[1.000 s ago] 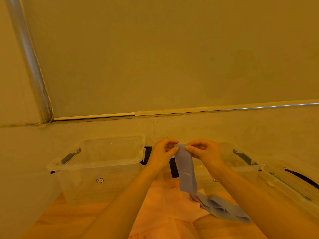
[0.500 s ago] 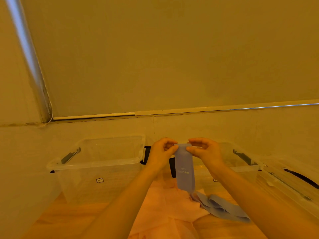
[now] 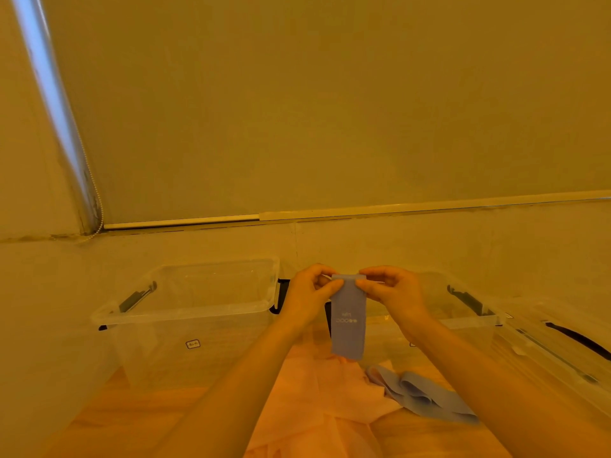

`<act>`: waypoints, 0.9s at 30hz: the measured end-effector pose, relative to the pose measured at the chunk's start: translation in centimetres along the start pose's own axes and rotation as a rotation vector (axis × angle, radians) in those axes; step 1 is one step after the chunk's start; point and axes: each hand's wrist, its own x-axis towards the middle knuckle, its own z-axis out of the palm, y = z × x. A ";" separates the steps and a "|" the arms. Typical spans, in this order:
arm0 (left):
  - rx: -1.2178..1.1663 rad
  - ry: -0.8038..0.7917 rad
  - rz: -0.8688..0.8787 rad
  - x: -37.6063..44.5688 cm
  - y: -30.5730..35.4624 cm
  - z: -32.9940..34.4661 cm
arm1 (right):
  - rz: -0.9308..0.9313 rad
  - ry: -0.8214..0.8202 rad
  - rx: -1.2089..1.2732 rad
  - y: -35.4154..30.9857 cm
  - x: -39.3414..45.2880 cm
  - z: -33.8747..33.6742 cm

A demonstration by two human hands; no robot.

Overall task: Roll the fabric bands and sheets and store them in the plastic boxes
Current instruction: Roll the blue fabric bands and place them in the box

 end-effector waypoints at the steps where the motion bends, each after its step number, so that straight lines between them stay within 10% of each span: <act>1: -0.001 0.004 -0.008 0.0 0.0 0.0 | 0.001 -0.003 -0.001 0.0 0.0 0.0; 27: -0.035 -0.004 0.016 -0.2 0.4 0.3 | 0.062 0.032 0.023 -0.2 -0.4 -0.2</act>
